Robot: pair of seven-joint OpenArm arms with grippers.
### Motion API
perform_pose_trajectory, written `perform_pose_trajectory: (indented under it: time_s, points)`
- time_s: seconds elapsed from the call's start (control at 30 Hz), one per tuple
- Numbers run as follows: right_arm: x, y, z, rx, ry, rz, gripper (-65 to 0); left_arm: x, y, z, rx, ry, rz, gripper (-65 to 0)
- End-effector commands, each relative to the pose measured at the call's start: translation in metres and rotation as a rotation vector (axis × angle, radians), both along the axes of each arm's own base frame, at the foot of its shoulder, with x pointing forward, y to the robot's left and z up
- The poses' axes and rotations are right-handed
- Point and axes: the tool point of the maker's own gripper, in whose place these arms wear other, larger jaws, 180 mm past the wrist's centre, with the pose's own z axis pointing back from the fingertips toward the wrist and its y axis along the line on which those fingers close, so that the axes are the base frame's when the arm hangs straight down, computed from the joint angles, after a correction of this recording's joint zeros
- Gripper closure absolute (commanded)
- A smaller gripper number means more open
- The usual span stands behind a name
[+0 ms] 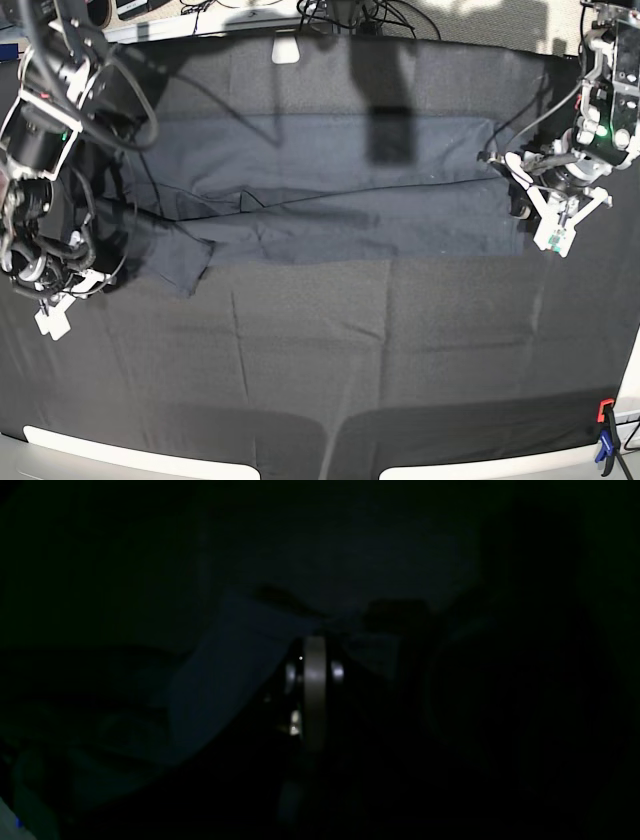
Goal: Layout the t-shirt on the table in an organized manner, then fold the t-shirt properly
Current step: 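Release and regrasp the folded corner with the right gripper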
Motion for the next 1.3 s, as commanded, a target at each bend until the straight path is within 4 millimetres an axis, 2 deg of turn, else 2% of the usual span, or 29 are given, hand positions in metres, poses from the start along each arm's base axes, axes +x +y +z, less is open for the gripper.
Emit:
perform_pose_trajectory:
  time_s: [0.0, 0.1, 0.23, 0.47, 0.6, 0.7, 0.87, 0.9, 0.97, 1.03, 1.13, 1.27]
  points:
    - [0.006, -0.005, 0.023, -0.021, -0.082, 0.022, 0.0, 0.008, 0.003, 0.013, 0.007, -0.047, -0.002, -6.2]
    - [-0.015, 0.005, 0.027, -0.043, -0.119, 0.062, 0.0, 0.008, 0.003, 0.013, 0.007, -0.047, -0.003, -6.2]
    - [-0.056, 0.024, 0.026, -0.090, -0.132, 0.140, 0.0, 0.009, 0.003, 0.013, 0.006, -0.048, -0.003, -6.2]
    - [-0.143, 0.048, 0.002, -0.190, -0.012, 0.267, 0.0, 0.009, 0.003, 0.013, 0.007, -0.048, -0.002, -6.2]
    - [-0.175, 0.048, -0.007, -0.190, 0.030, 0.268, 0.0, 0.008, 0.003, 0.013, 0.007, -0.047, -0.002, -6.2]
    - [-0.164, 0.041, 0.008, -0.171, -0.077, 0.208, 0.0, 0.009, 0.003, 0.013, 0.006, -0.048, -0.002, -6.2]
    - [-0.118, 0.028, 0.050, -0.198, -0.256, 0.151, 0.0, 0.009, 0.003, 0.013, 0.006, -0.048, -0.002, -6.2]
    - [-0.109, 0.027, 0.056, -0.215, -0.279, 0.147, -2.0, 0.009, 0.003, 0.013, 0.006, -0.048, -0.002, -6.2]
    - [-0.095, 0.023, 0.065, -0.256, -0.307, 0.141, -13.5, 0.009, 0.003, 0.013, 0.006, -0.048, -0.002, -6.2]
    - [-0.085, 0.016, 0.067, -0.332, -0.301, 0.133, -19.1, 0.008, 0.003, 0.013, 0.006, -0.047, -0.002, -6.2]
    - [-0.081, 0.006, 0.061, -0.446, -0.256, 0.153, -19.3, 0.008, 0.003, 0.013, 0.006, -0.047, -0.002, -6.2]
    - [-0.085, 0.019, 0.044, -0.514, -0.167, 0.285, -19.3, 0.009, 0.003, 0.014, 0.006, -0.048, -0.002, -6.2]
